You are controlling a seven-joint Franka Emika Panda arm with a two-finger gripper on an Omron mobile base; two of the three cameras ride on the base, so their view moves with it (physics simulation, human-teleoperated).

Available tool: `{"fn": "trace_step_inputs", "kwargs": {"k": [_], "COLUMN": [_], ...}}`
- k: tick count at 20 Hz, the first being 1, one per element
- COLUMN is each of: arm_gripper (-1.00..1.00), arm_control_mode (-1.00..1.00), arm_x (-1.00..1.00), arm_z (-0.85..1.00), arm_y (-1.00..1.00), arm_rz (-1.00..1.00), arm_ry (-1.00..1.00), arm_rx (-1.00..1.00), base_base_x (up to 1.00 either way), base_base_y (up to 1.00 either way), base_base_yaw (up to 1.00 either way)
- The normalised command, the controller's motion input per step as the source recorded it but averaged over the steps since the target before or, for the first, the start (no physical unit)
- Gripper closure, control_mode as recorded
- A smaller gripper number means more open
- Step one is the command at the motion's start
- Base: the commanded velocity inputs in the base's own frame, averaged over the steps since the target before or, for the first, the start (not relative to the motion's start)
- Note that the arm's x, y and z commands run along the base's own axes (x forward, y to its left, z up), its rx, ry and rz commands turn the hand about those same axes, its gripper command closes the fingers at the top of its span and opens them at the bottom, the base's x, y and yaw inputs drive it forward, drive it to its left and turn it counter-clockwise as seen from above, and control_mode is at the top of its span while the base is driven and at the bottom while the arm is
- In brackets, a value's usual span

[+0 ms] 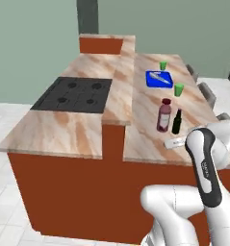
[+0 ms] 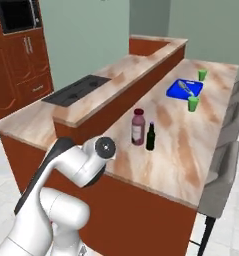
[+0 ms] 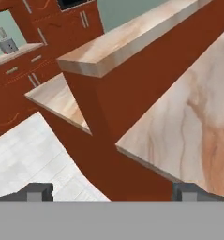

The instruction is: Place the drinks on the dining counter in a tight cluster.

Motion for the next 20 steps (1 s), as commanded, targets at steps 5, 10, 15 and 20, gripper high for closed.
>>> {"fn": "trace_step_inputs", "kwargs": {"k": [5,10,15,20], "arm_gripper": [-1.0,-1.0,-1.0,-1.0], "arm_control_mode": [1.0,1.0,1.0,1.0], "arm_x": [0.0,0.0,0.0,0.0], "arm_z": [0.0,0.0,0.0,0.0], "arm_y": [0.0,0.0,0.0,0.0], "arm_rz": [0.0,0.0,0.0,0.0], "arm_ry": [0.0,0.0,0.0,0.0], "arm_rx": [0.0,0.0,0.0,0.0], "base_base_x": [-0.08,-0.07,-0.01,0.38], "base_base_y": [0.2,0.19,0.24,0.17], "base_base_yaw": [1.0,1.0,0.93,0.6]}}
